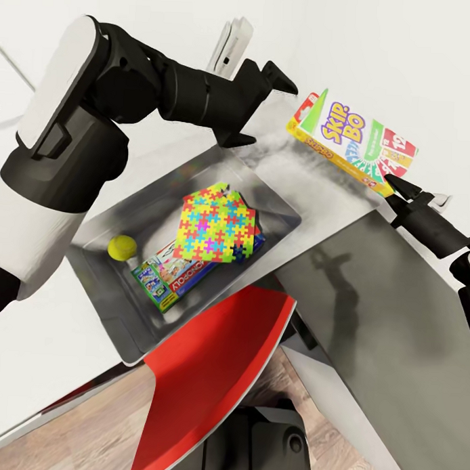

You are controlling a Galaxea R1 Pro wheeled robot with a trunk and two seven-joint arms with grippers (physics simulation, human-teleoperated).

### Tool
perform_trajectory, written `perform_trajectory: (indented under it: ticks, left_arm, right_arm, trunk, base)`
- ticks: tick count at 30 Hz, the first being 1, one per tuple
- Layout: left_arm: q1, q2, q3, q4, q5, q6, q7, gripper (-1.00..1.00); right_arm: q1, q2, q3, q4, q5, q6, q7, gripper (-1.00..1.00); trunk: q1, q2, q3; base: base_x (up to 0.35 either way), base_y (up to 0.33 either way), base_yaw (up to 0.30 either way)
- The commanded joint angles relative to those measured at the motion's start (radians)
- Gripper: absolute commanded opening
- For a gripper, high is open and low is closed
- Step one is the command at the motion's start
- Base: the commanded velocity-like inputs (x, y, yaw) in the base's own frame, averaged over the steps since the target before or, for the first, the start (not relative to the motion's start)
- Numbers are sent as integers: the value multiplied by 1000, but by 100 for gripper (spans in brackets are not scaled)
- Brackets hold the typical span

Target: Put all the toys in the child's room - the three board games (two on the bed and one on the table), the two jigsaw puzzles on the table, and the tennis ball on the table - inside the toy box on the table in the child's room.

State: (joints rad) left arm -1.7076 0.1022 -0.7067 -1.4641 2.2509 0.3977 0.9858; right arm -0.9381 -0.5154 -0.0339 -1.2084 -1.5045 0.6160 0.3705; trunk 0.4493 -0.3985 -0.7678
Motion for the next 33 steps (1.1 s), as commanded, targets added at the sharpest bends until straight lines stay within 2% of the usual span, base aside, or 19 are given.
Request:
perform_trajectory:
  ticks: [1,11,20,27,33]
  left_arm:
    - [-1,0,2,-1,3,3,4,100]
    - [-1,1,6,-17,4,3,4,100]
    - [-1,1,10,-37,4,3,4,100]
    - [-1,3,18,-61,6,4,6,100]
    - [-1,25,29,-86,8,4,6,100]
  right_arm:
    - [-1,0,-1,0,-4,9,0,-100]
    - [-1,0,-2,0,-2,73,-1,-100]
    - [-1,-2,-2,-1,1,95,-2,-100]
    - [-1,-5,-1,-11,18,103,-3,-100]
    - [-1,-6,0,-49,45,150,-4,-100]
  trunk:
    - [1,-2,0]
    - [1,-2,16]
    - [1,-2,31]
    - [1,-2,42]
    - [1,-2,52]
  base:
    - [0,0,0]
    - [0,0,0]
    - [0,0,0]
    - [0,0,0]
    - [0,0,0]
